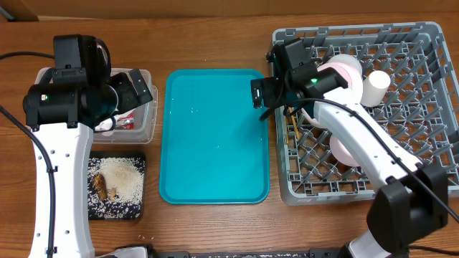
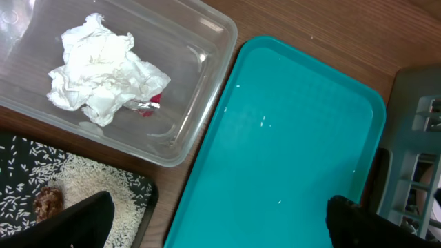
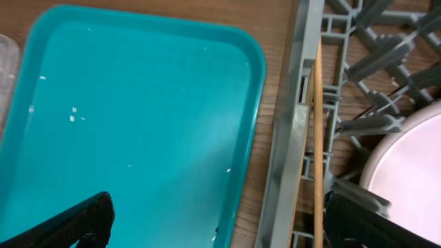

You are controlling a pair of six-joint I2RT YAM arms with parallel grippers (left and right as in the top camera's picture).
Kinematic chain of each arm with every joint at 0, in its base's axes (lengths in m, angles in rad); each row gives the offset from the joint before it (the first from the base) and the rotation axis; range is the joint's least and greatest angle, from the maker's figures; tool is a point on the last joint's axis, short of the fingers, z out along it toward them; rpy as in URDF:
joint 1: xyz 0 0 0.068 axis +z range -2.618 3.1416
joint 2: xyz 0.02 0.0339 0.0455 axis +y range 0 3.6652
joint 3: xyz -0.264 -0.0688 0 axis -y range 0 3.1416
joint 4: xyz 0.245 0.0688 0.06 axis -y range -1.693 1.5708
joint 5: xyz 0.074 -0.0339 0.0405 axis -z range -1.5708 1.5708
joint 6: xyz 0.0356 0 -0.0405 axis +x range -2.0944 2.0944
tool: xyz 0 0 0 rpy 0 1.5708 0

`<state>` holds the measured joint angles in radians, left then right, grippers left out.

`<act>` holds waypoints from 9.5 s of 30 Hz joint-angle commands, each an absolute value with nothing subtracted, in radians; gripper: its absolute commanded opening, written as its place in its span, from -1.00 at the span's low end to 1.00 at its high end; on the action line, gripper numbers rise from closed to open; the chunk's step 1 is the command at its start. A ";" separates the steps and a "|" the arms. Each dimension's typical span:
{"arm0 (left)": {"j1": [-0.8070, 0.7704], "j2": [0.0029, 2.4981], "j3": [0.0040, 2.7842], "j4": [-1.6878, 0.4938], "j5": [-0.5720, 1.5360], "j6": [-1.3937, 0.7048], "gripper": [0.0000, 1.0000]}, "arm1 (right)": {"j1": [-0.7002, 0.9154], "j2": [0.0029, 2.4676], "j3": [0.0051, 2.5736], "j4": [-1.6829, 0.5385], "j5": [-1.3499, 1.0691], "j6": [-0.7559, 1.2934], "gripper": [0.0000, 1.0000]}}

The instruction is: Sort waste into correct bins and load items into the dishwasher

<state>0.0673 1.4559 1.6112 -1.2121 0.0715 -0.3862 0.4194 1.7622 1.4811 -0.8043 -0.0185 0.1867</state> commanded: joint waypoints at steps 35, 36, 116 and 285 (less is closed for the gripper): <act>0.059 1.453 1.625 -1.211 0.071 -0.393 1.00 | 0.081 0.461 1.237 -0.887 0.049 0.187 1.00; 0.059 1.453 1.625 -1.211 0.071 -0.393 0.99 | 0.070 0.430 1.190 -0.863 0.041 0.187 1.00; 0.051 1.432 1.605 -1.225 0.071 -0.381 0.99 | 0.002 0.003 0.008 -0.081 0.043 0.228 0.99; 0.013 0.004 0.005 -0.074 0.049 -0.025 1.00 | -0.001 0.003 0.008 -0.084 -0.013 -0.027 1.00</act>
